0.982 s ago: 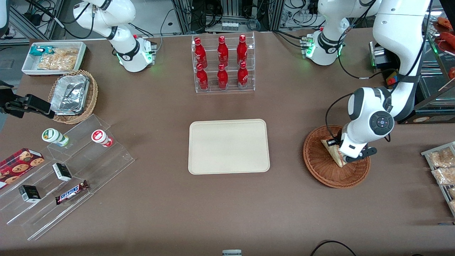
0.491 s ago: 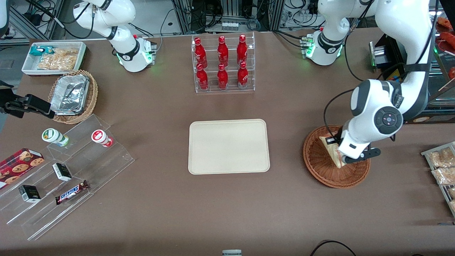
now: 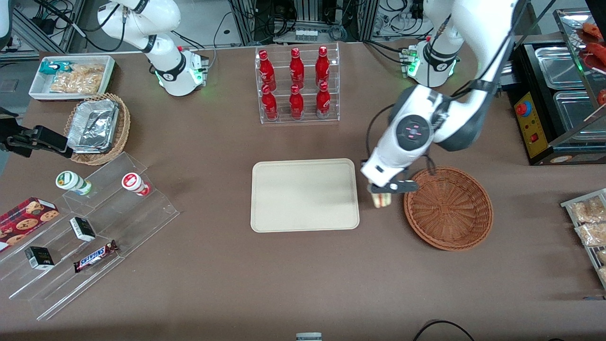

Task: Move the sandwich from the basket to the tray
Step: 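Carry the sandwich with the left gripper over the cream tray and lower it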

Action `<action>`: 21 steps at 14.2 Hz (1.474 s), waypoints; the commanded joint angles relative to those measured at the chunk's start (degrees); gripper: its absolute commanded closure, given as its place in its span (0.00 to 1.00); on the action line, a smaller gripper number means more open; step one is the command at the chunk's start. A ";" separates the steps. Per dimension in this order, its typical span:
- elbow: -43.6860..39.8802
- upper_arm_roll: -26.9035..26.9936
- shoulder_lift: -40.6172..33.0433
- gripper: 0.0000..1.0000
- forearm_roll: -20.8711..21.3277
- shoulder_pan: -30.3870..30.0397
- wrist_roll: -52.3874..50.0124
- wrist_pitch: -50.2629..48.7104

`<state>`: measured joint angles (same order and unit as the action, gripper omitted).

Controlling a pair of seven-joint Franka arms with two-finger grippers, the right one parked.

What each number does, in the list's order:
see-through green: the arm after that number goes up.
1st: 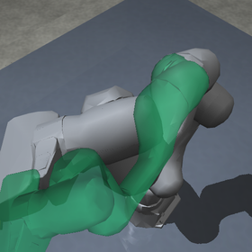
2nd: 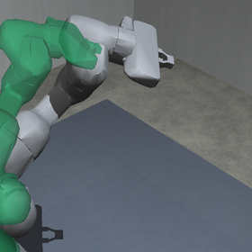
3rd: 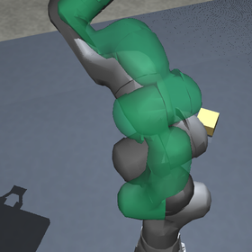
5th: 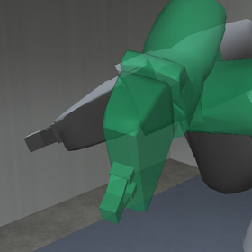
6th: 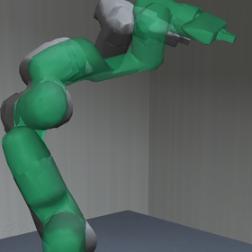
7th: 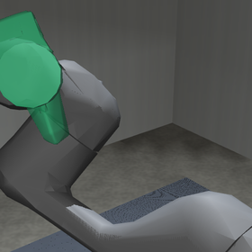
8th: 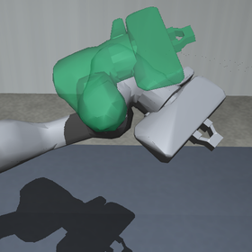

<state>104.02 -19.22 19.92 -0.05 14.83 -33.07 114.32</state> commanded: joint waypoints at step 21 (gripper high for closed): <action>-26.23 0.94 26.93 0.00 -1.00 14.79 -8.24 6.88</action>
<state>79.71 -18.44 45.86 -2.20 28.96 -40.94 121.14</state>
